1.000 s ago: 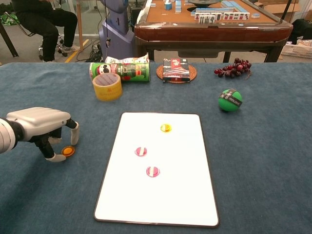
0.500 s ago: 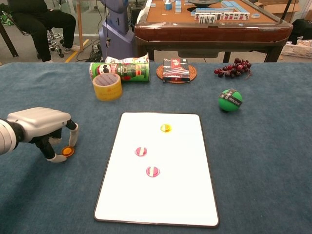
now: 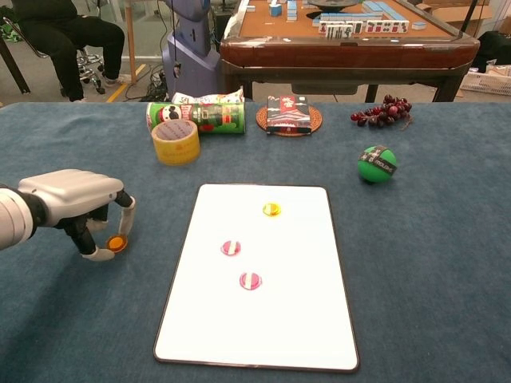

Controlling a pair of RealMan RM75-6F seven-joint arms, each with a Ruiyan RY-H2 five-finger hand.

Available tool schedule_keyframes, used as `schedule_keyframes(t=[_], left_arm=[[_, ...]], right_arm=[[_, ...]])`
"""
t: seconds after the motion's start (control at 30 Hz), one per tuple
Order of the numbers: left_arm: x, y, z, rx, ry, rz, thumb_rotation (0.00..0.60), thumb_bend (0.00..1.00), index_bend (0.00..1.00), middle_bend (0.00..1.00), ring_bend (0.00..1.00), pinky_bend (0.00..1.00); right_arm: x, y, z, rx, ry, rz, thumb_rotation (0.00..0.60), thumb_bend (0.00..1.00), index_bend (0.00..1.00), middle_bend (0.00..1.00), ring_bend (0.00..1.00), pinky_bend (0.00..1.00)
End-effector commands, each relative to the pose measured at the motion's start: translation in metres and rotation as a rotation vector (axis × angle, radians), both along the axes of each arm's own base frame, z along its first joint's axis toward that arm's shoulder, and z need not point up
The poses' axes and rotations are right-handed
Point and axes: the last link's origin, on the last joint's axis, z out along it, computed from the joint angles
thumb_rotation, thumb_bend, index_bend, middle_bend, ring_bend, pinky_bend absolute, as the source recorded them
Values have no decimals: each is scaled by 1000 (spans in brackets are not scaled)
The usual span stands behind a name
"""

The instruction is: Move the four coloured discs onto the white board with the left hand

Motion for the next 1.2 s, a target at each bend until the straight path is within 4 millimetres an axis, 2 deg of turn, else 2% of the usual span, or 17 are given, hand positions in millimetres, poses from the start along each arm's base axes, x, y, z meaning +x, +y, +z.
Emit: schedule_keyframes(t=[0.03, 0.27, 0.57, 0.77, 1.2], left_arm=[[8, 3, 2, 6, -10, -13, 600, 267, 634, 1000, 1000, 1000], [33, 9, 7, 10, -48, -46, 600, 266, 631, 1000, 1000, 1000], [80, 14, 8, -9, -124, -94, 600, 267, 627, 1000, 1000, 1000], [114, 12, -3, -41, -161, -134, 600, 267, 625, 1000, 1000, 1000], [157, 11, -31, -89, -156, -198, 600, 266, 625, 1000, 1000, 1000]], right_arm=[[0, 0, 0, -1, 0, 0, 600, 0, 248, 277, 286, 479], [0, 0, 1, -3, -4, -1, 600, 0, 248, 277, 286, 479], [-1, 0, 2, -2, -5, -2, 600, 0, 248, 277, 286, 479], [-2, 2, 6, -15, -15, -3, 600, 0, 248, 277, 286, 479], [-10, 8, 22, -66, -54, -25, 600, 0, 248, 293, 286, 479]])
